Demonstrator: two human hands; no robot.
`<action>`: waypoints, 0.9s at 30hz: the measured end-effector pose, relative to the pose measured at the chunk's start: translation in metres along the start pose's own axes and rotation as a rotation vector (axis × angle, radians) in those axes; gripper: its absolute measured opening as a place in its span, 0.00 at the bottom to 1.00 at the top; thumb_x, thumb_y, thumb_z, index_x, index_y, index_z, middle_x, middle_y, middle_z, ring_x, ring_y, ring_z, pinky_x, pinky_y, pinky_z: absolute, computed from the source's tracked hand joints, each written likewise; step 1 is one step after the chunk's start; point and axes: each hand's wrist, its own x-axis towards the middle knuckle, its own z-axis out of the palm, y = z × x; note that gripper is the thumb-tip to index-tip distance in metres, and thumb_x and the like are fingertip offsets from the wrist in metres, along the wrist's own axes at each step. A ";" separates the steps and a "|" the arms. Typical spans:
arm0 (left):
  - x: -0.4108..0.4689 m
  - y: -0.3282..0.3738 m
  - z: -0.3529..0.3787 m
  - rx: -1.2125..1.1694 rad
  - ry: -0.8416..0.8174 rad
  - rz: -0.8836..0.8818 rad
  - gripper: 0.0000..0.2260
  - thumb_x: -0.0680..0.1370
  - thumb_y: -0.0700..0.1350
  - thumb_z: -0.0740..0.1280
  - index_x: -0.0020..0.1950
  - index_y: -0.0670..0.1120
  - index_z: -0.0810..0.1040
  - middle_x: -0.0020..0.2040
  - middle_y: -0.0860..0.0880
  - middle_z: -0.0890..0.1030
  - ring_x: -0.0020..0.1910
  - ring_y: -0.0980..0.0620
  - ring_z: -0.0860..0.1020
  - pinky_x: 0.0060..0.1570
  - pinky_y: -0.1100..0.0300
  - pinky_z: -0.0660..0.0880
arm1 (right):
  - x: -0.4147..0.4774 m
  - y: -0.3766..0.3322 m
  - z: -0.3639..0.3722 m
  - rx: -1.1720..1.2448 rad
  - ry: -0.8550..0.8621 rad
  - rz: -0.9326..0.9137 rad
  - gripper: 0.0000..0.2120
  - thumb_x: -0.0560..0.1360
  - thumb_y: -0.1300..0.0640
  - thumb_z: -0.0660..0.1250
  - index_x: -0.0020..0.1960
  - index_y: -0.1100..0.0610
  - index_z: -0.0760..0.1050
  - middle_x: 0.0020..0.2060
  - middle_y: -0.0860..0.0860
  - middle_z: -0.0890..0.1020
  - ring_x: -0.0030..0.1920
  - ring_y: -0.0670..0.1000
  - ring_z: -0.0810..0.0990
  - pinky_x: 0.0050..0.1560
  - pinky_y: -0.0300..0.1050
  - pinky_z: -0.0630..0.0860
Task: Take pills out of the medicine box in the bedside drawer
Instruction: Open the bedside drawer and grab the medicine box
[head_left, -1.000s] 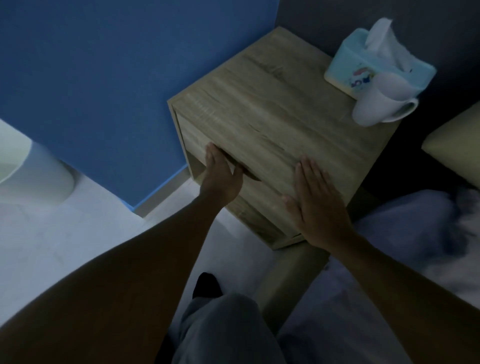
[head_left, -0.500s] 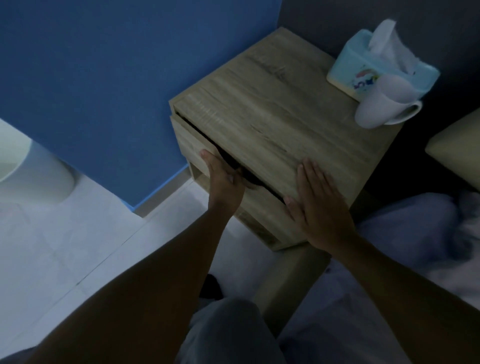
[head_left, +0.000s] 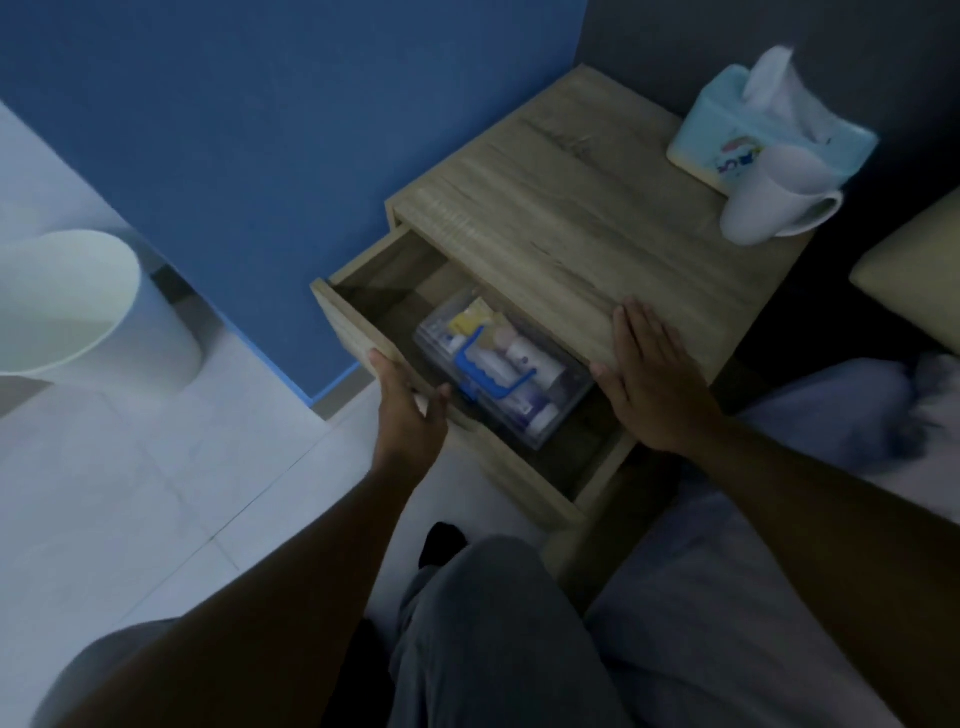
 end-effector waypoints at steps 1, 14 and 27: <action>-0.004 -0.003 -0.004 0.007 0.006 -0.006 0.42 0.78 0.44 0.67 0.79 0.52 0.38 0.76 0.51 0.65 0.73 0.49 0.67 0.63 0.57 0.70 | 0.001 0.000 0.000 0.008 -0.025 0.008 0.40 0.77 0.36 0.40 0.80 0.62 0.48 0.80 0.61 0.52 0.80 0.58 0.50 0.79 0.57 0.50; -0.034 -0.012 -0.040 0.088 0.037 -0.087 0.40 0.78 0.44 0.67 0.79 0.54 0.42 0.79 0.50 0.58 0.76 0.44 0.62 0.68 0.44 0.68 | 0.007 -0.037 -0.032 0.191 -0.281 0.241 0.35 0.83 0.51 0.52 0.80 0.60 0.36 0.80 0.57 0.37 0.80 0.56 0.38 0.80 0.55 0.43; -0.006 0.032 -0.051 0.535 -0.030 0.168 0.39 0.77 0.47 0.67 0.80 0.51 0.45 0.81 0.48 0.43 0.79 0.45 0.43 0.76 0.43 0.53 | -0.057 -0.116 0.006 0.626 -0.128 0.306 0.36 0.79 0.52 0.65 0.80 0.49 0.48 0.79 0.53 0.56 0.77 0.55 0.62 0.71 0.56 0.70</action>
